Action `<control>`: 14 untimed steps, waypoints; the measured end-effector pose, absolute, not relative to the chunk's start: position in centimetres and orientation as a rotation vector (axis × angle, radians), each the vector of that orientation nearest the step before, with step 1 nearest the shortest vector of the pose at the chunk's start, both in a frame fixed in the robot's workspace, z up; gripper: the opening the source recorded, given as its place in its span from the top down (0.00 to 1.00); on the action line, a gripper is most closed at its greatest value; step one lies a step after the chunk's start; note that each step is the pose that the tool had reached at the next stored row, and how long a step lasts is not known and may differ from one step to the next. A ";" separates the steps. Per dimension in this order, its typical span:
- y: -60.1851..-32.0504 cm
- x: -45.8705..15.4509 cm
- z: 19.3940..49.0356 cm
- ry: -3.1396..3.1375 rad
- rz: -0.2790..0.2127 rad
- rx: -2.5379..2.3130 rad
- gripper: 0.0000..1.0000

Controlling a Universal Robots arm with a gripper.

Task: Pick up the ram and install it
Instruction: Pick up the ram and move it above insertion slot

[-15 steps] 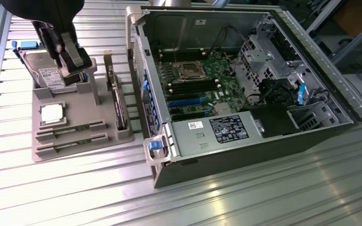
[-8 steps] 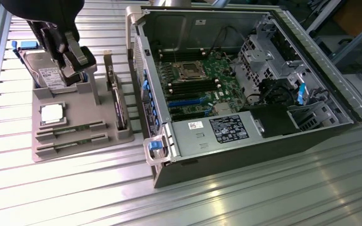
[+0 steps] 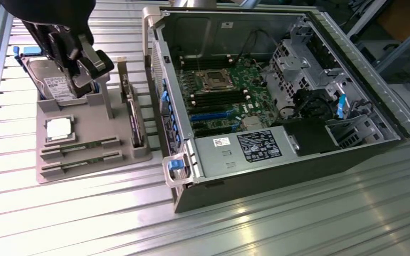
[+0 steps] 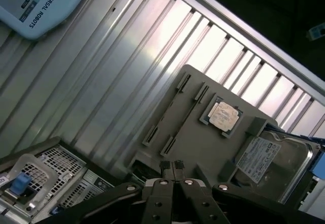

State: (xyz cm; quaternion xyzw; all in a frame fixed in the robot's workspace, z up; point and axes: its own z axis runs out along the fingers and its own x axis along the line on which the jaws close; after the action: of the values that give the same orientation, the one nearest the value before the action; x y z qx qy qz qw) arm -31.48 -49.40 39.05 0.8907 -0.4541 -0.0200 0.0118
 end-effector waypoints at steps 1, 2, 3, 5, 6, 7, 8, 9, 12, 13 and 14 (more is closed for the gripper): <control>-49.4 -31.5 39.0 -1.405 -0.062 2.783 0.89; -49.4 -31.5 39.0 -1.383 -0.062 2.793 0.89; -49.4 -31.5 39.0 -1.355 -0.061 2.807 0.89; -49.4 -31.5 39.0 -1.331 -0.061 2.818 0.89; -49.4 -31.5 39.0 -1.316 -0.061 2.825 0.89; -49.4 -31.5 39.0 -1.304 -0.061 2.830 0.89; -49.4 -31.5 39.0 -1.286 -0.060 2.838 0.89; -49.4 -31.5 39.0 -1.269 -0.060 2.845 0.89; -49.4 -31.5 39.0 -1.207 -0.059 2.871 0.89; -49.4 -31.5 39.0 -1.190 -0.059 2.878 0.89; -49.4 -31.5 39.0 -1.175 -0.059 2.884 0.89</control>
State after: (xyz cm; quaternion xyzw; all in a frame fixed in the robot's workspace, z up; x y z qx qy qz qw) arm -31.48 -49.40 39.03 0.9259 -0.3771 -0.0189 0.0134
